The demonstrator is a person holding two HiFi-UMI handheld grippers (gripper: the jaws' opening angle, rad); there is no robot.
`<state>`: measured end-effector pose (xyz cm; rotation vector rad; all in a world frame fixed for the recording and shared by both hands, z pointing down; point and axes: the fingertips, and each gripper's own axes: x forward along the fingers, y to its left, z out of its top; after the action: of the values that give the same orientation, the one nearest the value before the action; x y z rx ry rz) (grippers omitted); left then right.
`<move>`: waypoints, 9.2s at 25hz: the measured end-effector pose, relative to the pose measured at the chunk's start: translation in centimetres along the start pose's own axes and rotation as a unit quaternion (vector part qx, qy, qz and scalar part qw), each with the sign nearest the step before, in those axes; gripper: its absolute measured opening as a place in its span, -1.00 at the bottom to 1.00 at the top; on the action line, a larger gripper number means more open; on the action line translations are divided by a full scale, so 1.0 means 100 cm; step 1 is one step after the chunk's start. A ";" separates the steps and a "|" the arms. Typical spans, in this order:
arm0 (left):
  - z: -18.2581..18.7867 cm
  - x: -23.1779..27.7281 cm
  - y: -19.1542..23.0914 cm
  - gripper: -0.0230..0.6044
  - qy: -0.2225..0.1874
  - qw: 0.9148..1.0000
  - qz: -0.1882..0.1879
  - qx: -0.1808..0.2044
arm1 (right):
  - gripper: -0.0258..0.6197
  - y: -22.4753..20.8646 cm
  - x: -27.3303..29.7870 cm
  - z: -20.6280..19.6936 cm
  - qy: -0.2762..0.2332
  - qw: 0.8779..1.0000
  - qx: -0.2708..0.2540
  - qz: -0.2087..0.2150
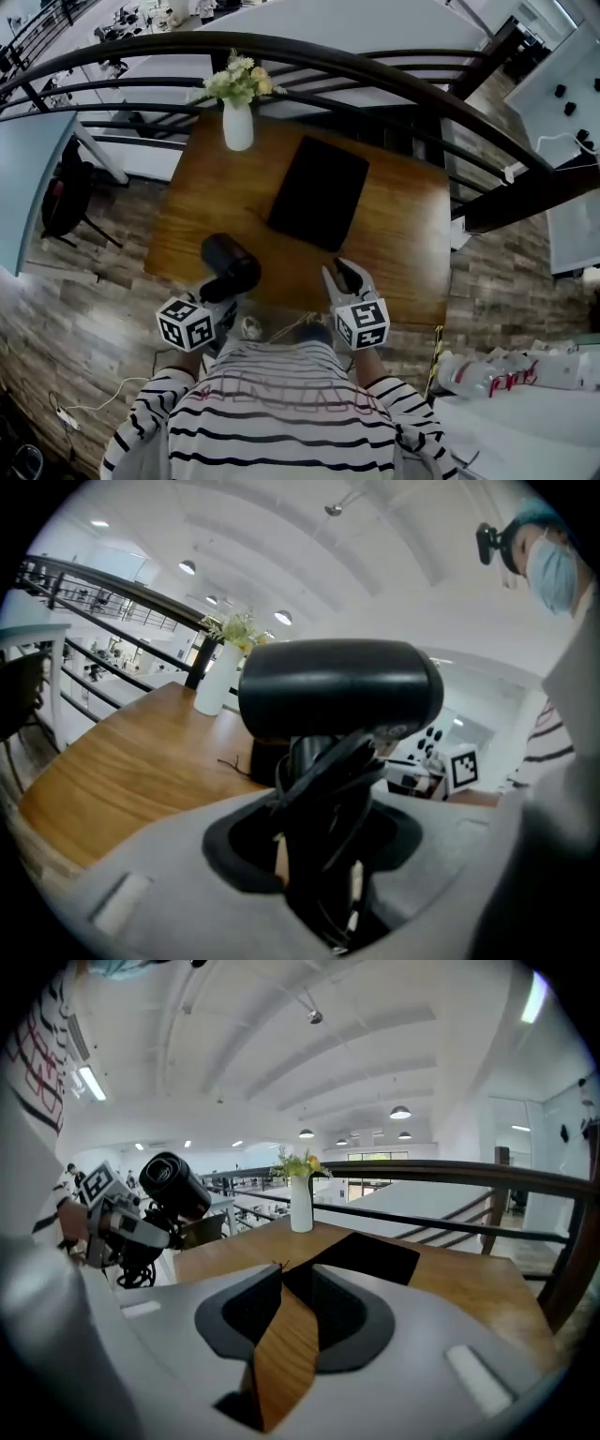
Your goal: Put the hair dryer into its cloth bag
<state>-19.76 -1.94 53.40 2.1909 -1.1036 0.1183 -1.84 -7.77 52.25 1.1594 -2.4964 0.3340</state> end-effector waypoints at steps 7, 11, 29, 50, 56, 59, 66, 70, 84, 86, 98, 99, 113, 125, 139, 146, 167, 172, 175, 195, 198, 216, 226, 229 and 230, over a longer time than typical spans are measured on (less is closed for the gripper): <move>0.001 0.056 -0.021 -0.35 -0.011 1.000 0.018 -0.019 | -0.58 -0.050 0.038 -0.040 0.092 0.986 -0.127 0.048; 0.004 0.080 -0.026 -0.35 -0.023 0.998 0.042 -0.035 | -0.59 -0.066 0.063 -0.063 0.147 0.960 -0.217 0.099; -0.021 0.080 0.003 -0.37 -0.024 0.982 0.158 -0.097 | -0.60 -0.094 0.136 -0.126 0.258 0.878 -0.363 0.179; -0.052 0.127 0.026 -0.37 0.049 0.990 0.119 -0.059 | -0.88 -0.080 0.123 -0.088 0.212 0.951 -0.138 0.176; -0.066 0.140 0.026 -0.37 0.089 0.989 0.112 -0.045 | -0.88 -0.070 0.111 -0.069 0.184 0.964 -0.058 0.184; -0.075 0.147 0.027 -0.37 0.112 0.987 0.110 -0.039 | -0.88 -0.063 0.104 -0.062 0.172 0.965 -0.025 0.194; -0.101 0.160 0.018 -0.37 0.179 0.980 0.083 -0.008 | -0.88 -0.051 0.089 -0.055 0.156 0.965 0.020 0.209; -0.111 0.165 0.014 -0.37 0.214 0.975 0.064 0.005 | -0.88 -0.048 0.082 -0.051 0.148 0.966 0.026 0.211; -0.128 0.177 0.007 -0.37 0.304 0.951 0.049 0.040 | -0.88 -0.051 0.058 -0.039 0.119 0.969 0.059 0.210; -0.127 0.179 0.009 -0.37 0.307 0.950 0.051 0.034 | -0.88 -0.049 0.053 -0.040 0.117 0.968 0.066 0.211; -0.095 0.213 0.012 -0.37 0.295 0.953 0.060 0.016 | -0.88 -0.049 0.041 -0.038 0.101 0.970 0.088 0.203; -0.094 0.217 0.009 -0.37 0.295 0.954 0.056 0.016 | -0.88 -0.048 0.041 -0.036 0.098 0.971 0.084 0.202; -0.083 0.277 -0.023 -0.37 0.283 0.959 0.024 0.001 | -0.88 -0.048 0.030 -0.036 0.087 0.969 0.062 0.222; -0.058 0.346 -0.037 -0.36 0.246 0.968 0.020 -0.045 | -0.89 -0.083 0.014 -0.050 0.082 0.959 0.109 0.246; -0.043 0.398 -0.012 -0.33 0.267 0.962 0.059 0.006 | -0.89 -0.120 0.030 -0.056 0.088 0.944 0.178 0.264; -0.047 0.394 -0.007 -0.33 0.294 0.947 0.048 0.121 | -0.89 -0.115 0.036 -0.065 0.102 0.940 0.181 0.270; -0.058 0.388 -0.018 -0.15 0.283 0.923 -0.003 0.259 | -0.89 -0.108 0.028 -0.078 0.108 0.943 0.196 0.245; -0.048 0.359 -0.005 0.15 0.250 0.930 0.017 0.268 | -0.89 -0.092 0.032 -0.077 0.107 0.945 0.190 0.243; -0.041 0.338 0.002 0.22 0.221 0.938 0.029 0.264 | -0.89 -0.081 0.036 -0.078 0.113 0.946 0.178 0.246; -0.031 0.186 0.041 0.29 0.129 0.970 0.129 0.162 | -0.51 -0.018 0.064 -0.101 0.164 0.968 0.094 0.163; -0.034 0.173 0.042 0.29 0.126 0.971 0.125 0.158 | -0.36 -0.008 0.067 -0.102 0.169 0.972 0.083 0.139; -0.025 0.118 0.024 0.29 0.098 0.975 0.069 0.185 | 0.07 0.013 0.048 -0.068 0.110 0.992 0.056 -0.019; 0.008 0.083 0.018 0.29 0.058 0.976 0.046 0.206 | 0.02 0.021 0.021 -0.030 0.044 0.994 0.073 -0.069; 0.017 0.075 0.011 0.29 0.047 0.976 0.038 0.209 | -0.08 0.017 0.009 -0.019 0.026 0.993 0.078 -0.087; 0.019 0.074 0.009 0.29 0.044 0.976 0.034 0.212 | -0.14 0.014 0.004 -0.016 0.020 0.992 0.078 -0.094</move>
<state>-16.11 -8.50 55.04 2.4879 -1.1866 0.5194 -2.86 -6.59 53.79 1.4227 -2.3373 0.5007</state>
